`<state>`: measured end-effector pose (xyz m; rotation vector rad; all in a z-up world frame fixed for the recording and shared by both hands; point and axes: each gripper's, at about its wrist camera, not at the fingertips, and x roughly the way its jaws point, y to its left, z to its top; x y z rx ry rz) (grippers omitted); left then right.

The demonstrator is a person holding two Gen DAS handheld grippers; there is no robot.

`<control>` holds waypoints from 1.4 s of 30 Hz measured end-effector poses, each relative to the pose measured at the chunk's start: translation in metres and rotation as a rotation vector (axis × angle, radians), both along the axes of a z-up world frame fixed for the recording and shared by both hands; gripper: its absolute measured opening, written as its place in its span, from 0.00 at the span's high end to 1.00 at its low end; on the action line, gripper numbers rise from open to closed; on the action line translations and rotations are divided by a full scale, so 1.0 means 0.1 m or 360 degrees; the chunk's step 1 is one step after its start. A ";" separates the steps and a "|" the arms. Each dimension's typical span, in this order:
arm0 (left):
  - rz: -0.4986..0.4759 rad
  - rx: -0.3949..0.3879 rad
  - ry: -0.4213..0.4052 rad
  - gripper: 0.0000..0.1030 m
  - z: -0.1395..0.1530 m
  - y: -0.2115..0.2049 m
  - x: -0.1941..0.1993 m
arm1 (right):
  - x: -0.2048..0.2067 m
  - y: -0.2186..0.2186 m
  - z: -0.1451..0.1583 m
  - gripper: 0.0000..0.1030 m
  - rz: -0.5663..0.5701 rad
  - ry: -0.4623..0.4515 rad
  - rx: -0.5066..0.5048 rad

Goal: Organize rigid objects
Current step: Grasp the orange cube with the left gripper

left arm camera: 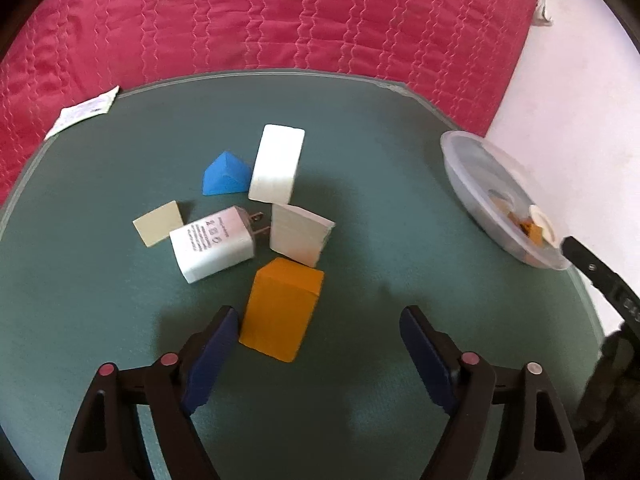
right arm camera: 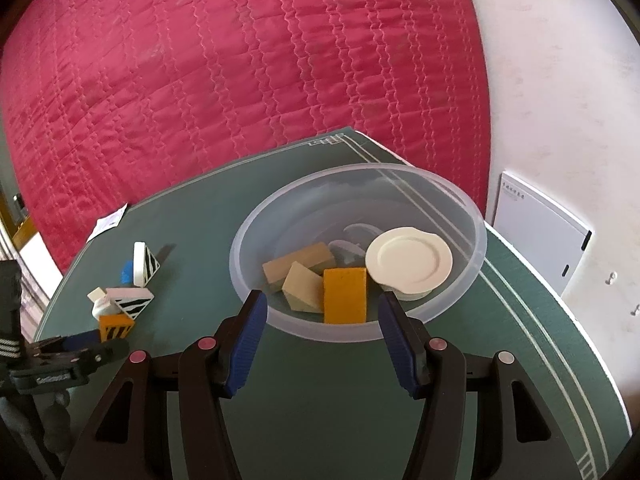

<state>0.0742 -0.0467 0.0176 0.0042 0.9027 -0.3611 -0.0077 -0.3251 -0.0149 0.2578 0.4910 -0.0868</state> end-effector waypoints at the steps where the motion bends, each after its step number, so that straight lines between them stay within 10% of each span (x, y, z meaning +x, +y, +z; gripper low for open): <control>1: 0.0018 0.0016 -0.0005 0.23 0.00 0.00 0.01 | 0.00 0.00 0.00 0.43 0.0004 0.0000 -0.0001; 11: 0.0076 0.0096 -0.0065 0.63 -0.01 0.02 0.11 | 0.01 0.19 0.05 0.43 0.0146 0.0019 -0.0007; 29: 0.0360 0.0061 -0.0184 0.68 0.15 0.45 -0.13 | 0.65 1.25 0.03 0.42 0.0750 0.0274 0.0021; 42: 0.0412 0.0060 -0.0189 0.68 0.11 0.55 -0.10 | 1.25 1.73 -0.10 0.42 0.0828 0.0381 -0.0076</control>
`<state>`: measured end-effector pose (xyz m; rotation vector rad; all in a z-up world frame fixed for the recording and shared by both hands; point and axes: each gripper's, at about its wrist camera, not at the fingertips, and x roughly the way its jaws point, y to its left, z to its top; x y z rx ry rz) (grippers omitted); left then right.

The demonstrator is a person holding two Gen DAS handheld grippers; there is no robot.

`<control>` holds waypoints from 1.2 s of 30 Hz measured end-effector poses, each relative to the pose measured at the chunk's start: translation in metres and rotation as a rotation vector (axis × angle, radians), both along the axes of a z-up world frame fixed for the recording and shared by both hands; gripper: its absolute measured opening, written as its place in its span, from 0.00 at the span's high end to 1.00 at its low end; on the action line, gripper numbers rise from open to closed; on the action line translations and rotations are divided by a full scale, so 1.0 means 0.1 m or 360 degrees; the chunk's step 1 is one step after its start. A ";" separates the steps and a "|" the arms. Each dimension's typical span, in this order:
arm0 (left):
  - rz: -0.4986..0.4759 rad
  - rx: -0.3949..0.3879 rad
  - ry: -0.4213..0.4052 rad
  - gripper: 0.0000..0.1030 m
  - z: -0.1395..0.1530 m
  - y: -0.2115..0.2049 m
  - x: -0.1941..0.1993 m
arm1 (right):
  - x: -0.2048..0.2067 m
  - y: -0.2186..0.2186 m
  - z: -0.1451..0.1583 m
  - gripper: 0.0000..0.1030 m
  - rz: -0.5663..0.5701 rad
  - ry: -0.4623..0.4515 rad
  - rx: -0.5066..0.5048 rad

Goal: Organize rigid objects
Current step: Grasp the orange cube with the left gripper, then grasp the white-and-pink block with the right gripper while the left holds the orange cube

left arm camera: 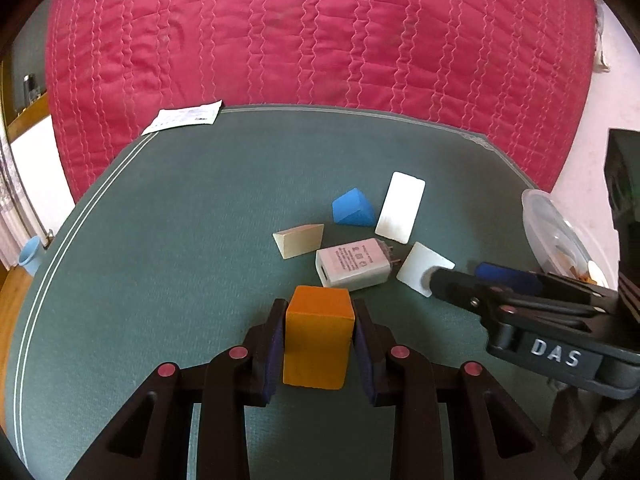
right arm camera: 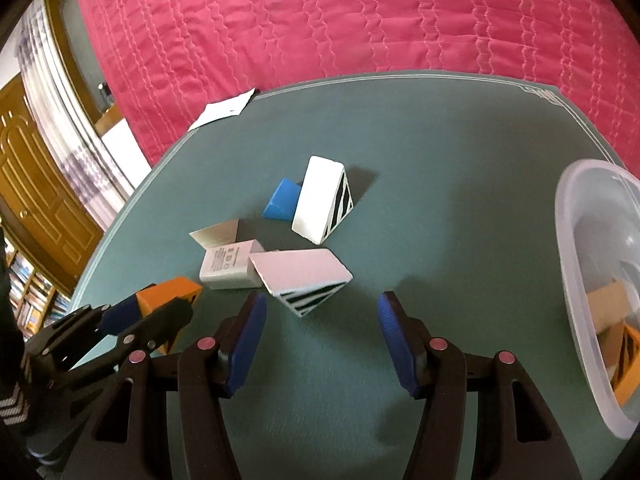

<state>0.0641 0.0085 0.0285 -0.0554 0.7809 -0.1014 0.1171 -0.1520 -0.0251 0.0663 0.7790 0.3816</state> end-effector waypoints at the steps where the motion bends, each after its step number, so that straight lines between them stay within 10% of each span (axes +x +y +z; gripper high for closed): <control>1: -0.0001 -0.0001 0.0003 0.68 -0.01 0.00 0.00 | 0.03 0.02 -0.01 0.42 -0.0003 -0.0005 -0.0020; 13: -0.0053 -0.0018 0.0026 0.68 -0.04 -0.06 0.00 | 0.04 -0.33 -0.05 0.40 -0.0211 -0.0036 -0.0075; 23: -0.0037 -0.0041 0.0016 0.68 -0.02 -0.05 -0.03 | -0.02 -0.05 0.04 0.41 0.0044 -0.0053 0.0071; 36: -0.0027 -0.0063 0.0021 0.68 -0.03 0.01 -0.02 | 0.22 0.13 -0.06 0.67 -0.0013 -0.0057 -0.0075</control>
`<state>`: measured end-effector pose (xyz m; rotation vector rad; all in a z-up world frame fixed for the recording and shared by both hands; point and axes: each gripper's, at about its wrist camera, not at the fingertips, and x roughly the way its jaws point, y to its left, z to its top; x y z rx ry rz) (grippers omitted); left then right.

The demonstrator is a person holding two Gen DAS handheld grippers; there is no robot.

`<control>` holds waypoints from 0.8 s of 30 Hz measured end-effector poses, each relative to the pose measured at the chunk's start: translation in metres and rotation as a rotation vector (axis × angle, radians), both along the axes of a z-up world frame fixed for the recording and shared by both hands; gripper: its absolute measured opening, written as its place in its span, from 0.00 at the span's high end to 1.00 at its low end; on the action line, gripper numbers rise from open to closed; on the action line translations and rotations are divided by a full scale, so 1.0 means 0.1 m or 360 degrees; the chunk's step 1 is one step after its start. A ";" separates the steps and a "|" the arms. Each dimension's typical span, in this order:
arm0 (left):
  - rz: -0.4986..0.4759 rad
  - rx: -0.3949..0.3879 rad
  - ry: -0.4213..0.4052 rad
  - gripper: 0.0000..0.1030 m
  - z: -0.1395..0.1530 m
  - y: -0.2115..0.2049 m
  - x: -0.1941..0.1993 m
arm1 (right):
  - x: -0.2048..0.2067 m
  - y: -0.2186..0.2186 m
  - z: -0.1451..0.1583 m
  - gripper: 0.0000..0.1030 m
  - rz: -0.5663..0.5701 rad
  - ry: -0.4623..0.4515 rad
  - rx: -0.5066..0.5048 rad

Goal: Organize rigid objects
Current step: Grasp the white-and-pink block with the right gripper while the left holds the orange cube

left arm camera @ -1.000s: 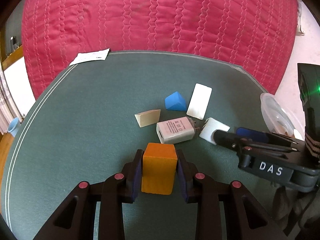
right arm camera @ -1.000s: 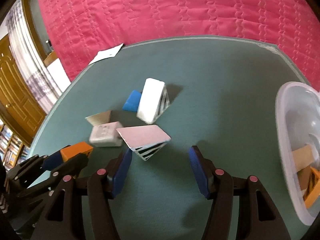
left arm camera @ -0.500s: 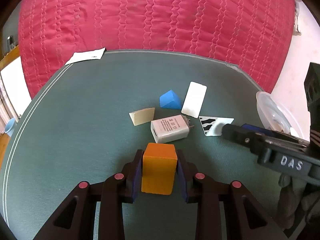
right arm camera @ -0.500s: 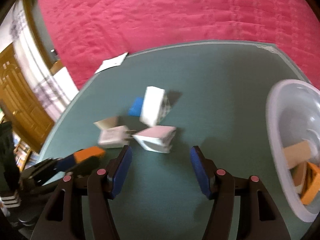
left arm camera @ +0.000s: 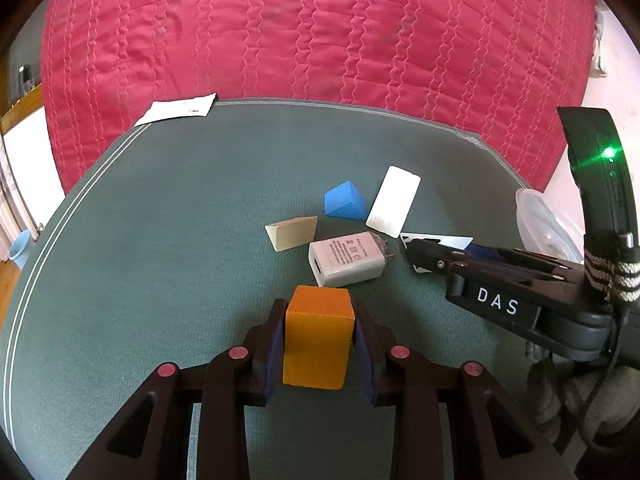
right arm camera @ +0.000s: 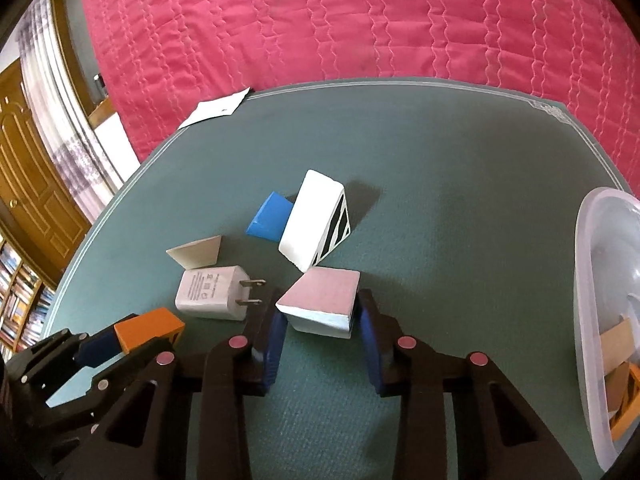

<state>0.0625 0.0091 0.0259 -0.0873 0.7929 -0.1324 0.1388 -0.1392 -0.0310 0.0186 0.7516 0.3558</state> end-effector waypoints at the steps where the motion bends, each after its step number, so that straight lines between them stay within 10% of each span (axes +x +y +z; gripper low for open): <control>1: -0.0002 -0.0004 0.0002 0.68 0.00 0.01 0.00 | -0.01 0.00 0.00 0.67 -0.0002 -0.0003 -0.0003; 24: -0.0027 -0.0032 -0.0035 0.68 0.03 -0.05 -0.05 | -0.49 -0.40 0.28 0.70 -0.0079 -0.0113 0.0131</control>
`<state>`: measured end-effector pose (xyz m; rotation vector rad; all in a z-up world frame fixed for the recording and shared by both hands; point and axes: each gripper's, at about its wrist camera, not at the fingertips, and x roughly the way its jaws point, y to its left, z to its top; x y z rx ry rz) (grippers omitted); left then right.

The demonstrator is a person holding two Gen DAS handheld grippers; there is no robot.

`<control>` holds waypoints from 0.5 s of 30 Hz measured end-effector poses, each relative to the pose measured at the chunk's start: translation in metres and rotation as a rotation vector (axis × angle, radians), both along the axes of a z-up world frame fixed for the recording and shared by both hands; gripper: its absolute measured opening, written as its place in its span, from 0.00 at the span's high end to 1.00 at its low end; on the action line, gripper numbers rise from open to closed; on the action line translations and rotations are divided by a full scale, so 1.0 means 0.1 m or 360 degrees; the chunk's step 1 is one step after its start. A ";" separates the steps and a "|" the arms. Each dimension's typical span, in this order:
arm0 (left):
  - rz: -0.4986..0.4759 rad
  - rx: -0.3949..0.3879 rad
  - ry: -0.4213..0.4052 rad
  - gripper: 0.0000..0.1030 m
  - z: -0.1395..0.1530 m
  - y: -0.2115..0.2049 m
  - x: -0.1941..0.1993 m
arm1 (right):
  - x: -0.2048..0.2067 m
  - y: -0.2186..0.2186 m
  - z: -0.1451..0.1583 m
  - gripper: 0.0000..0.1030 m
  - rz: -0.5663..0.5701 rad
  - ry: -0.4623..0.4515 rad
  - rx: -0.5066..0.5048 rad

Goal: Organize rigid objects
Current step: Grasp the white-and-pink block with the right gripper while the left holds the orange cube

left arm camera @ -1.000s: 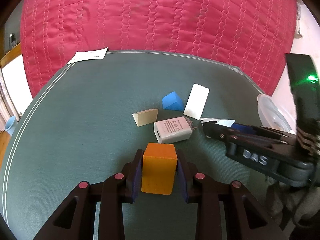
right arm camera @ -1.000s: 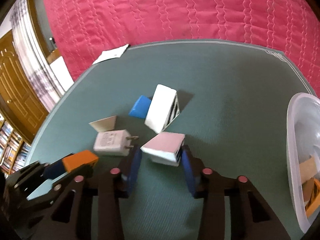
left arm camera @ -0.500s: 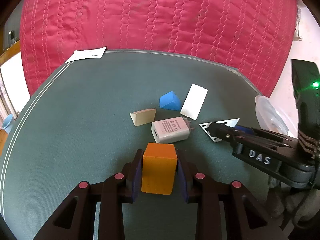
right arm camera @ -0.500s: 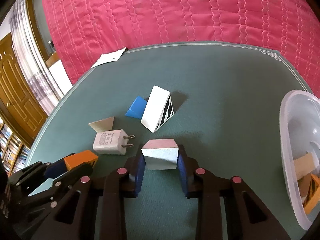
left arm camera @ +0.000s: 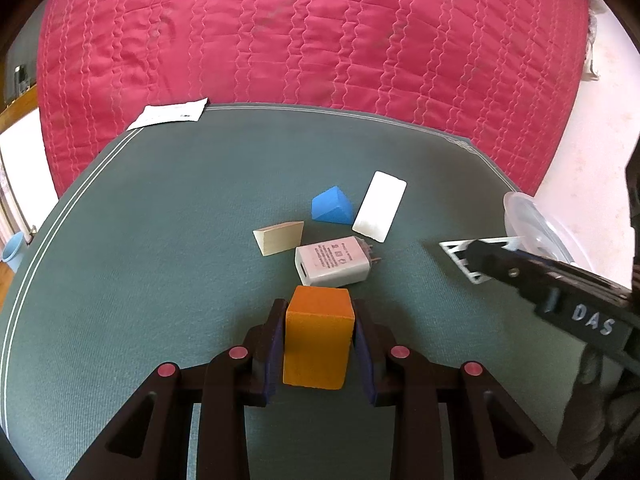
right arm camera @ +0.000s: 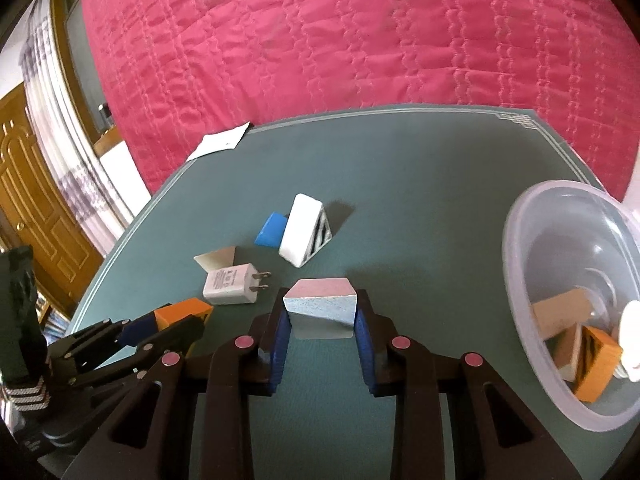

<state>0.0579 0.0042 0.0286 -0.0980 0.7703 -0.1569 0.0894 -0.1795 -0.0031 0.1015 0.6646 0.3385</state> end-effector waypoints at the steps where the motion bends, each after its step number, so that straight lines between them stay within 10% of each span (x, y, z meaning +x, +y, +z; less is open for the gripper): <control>1: 0.0000 0.0000 0.0000 0.68 0.00 0.00 0.00 | -0.01 -0.04 0.02 0.70 -0.0014 -0.0004 0.0006; 15: -0.0022 0.0043 0.0012 0.68 0.00 -0.10 -0.01 | -0.19 -0.93 0.17 0.70 -0.0385 -0.0067 0.0092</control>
